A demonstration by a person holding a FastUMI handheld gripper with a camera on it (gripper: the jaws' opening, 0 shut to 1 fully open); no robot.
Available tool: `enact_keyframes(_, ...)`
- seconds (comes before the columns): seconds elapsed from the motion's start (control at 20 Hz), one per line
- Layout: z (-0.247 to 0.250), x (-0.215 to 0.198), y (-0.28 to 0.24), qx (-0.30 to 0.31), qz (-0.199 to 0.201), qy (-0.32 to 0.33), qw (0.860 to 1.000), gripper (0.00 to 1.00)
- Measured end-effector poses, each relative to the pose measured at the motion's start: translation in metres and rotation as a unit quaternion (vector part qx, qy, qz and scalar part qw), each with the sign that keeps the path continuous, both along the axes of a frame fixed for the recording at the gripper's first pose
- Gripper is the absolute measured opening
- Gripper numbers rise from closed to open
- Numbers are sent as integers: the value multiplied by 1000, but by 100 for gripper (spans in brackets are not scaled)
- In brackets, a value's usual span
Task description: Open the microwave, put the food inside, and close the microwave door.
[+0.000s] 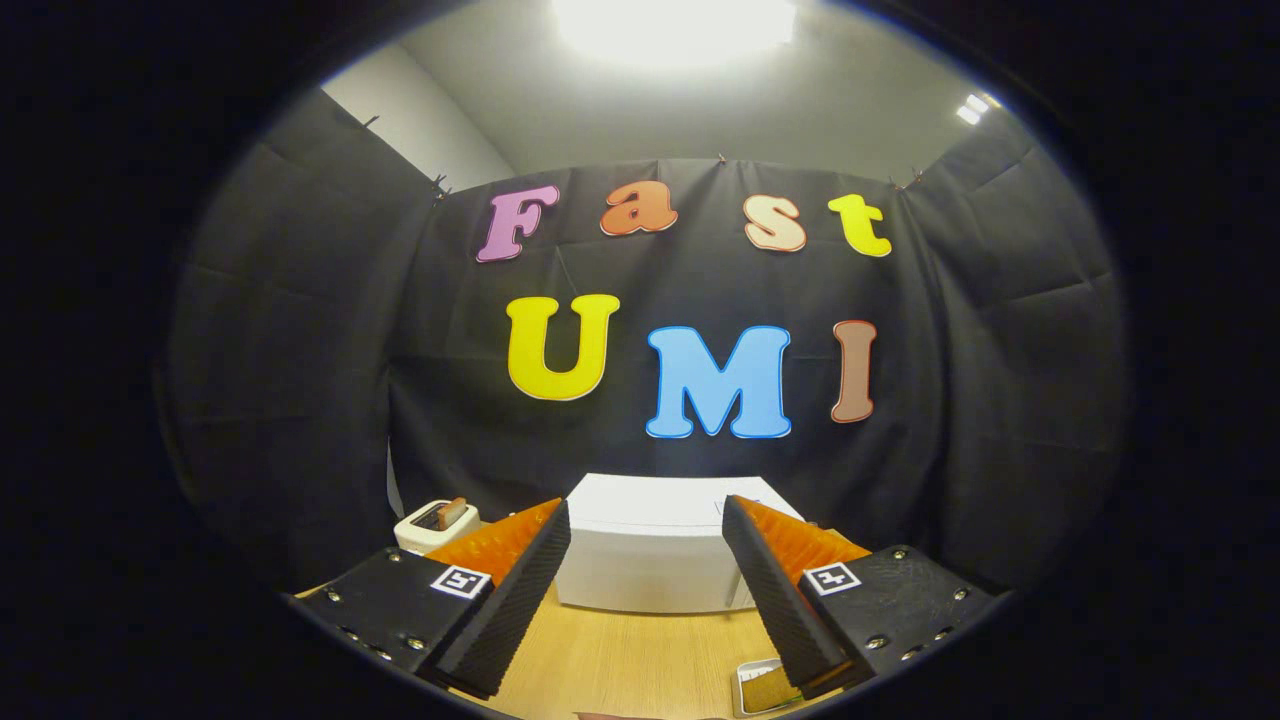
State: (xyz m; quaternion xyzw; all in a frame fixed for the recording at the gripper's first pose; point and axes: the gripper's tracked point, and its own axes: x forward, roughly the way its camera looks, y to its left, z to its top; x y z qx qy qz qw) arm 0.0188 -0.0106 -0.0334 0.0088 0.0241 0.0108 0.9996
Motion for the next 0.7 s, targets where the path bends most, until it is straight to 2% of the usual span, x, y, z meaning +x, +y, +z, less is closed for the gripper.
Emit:
enact_keyframes(0.45,-41,15,-36,18,-12,10,1000,98)
enact_keyframes(0.7,-82,46,-63,24,-31,10,999,98)
